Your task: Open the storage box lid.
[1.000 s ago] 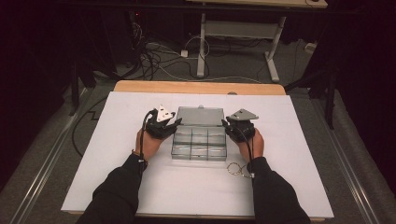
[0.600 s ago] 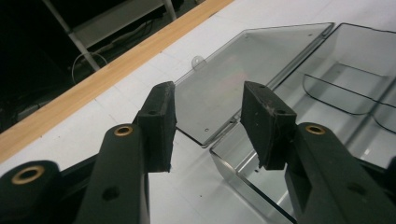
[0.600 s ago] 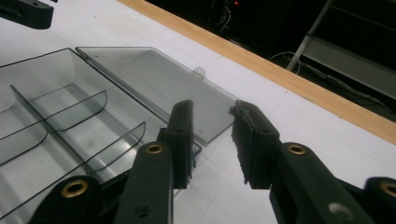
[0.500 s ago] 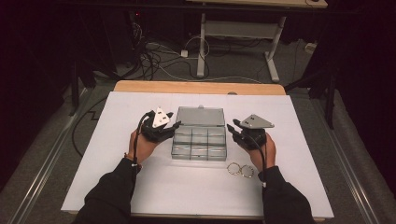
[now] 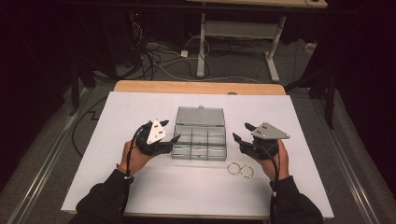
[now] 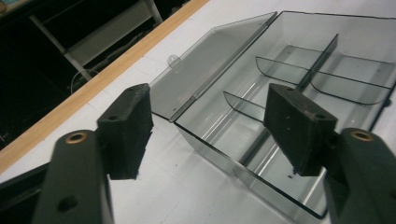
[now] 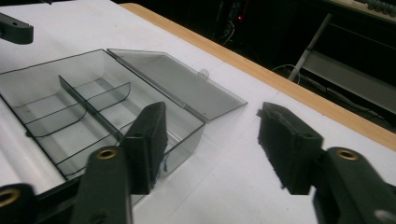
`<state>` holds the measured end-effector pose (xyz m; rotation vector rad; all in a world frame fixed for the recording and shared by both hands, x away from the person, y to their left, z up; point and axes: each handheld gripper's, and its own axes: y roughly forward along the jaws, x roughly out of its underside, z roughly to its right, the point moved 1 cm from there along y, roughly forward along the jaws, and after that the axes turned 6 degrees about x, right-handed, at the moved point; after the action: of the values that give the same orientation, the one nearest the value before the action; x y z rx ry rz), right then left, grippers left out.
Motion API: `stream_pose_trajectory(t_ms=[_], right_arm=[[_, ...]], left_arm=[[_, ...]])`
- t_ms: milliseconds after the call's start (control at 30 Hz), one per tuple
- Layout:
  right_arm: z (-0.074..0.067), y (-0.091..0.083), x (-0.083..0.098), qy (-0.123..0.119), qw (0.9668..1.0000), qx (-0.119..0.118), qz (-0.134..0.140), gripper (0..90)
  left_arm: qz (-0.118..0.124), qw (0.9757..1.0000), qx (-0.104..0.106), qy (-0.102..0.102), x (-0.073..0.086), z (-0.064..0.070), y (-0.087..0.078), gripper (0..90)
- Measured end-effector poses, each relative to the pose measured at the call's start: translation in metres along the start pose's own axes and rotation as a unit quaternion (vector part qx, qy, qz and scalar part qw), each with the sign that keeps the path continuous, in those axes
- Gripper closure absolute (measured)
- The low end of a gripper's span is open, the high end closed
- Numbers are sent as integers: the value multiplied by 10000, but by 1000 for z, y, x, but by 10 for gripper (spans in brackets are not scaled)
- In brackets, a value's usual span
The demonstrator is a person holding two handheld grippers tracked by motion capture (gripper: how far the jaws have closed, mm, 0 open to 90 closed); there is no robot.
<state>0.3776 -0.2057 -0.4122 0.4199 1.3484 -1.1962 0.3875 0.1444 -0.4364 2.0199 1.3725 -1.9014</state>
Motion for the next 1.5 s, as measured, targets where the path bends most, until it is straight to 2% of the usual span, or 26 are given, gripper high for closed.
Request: stream_pose_trajectory(t_ms=[133, 300, 400, 533, 667, 867, 1000, 1100, 1233, 1367, 1500], right_arm=[[1, -14, 3, 98, 9999, -7, 24, 332], [2, -26, 14, 138, 9998, -79, -157, 275], [0, -32, 23, 163, 9993, -155, -284, 270], [-6, -35, 35, 27, 9983, -274, -513, 270], [-13, -36, 45, -113, 9965, -357, -741, 269], [-20, -37, 62, -56, 9928, -558, -1062, 269], [-25, -36, 75, -127, 9878, -563, -1449, 258], [-26, -36, 82, -8, 9847, -620, -1630, 251], [-24, -35, 84, 145, 9839, -602, -1674, 273], [-24, -30, 84, 139, 9804, -588, -1878, 264], [-21, -26, 84, 338, 9777, -672, -1962, 290]], left_arm=[[-29, 9999, 115, 75, 3, 8, -5, 239], [52, 9995, 253, 183, 7, 17, -14, 180], [43, 9993, 269, 240, 10, 22, -19, 177], [29, 9992, 291, 280, 17, 27, -26, 176], [36, 9993, 313, 193, 27, 29, -33, 177], [-8, 9995, 263, 175, 38, 32, -45, 176], [5, 9996, 251, 96, 47, 33, -53, 177], [-32, 9997, 233, 46, 54, 33, -58, 176], [-89, 9998, 199, -32, 62, 33, -63, 176], [-145, 9997, 167, -96, 70, 35, -69, 176], [-203, 9995, 171, -155, 76, 36, -74, 176]])
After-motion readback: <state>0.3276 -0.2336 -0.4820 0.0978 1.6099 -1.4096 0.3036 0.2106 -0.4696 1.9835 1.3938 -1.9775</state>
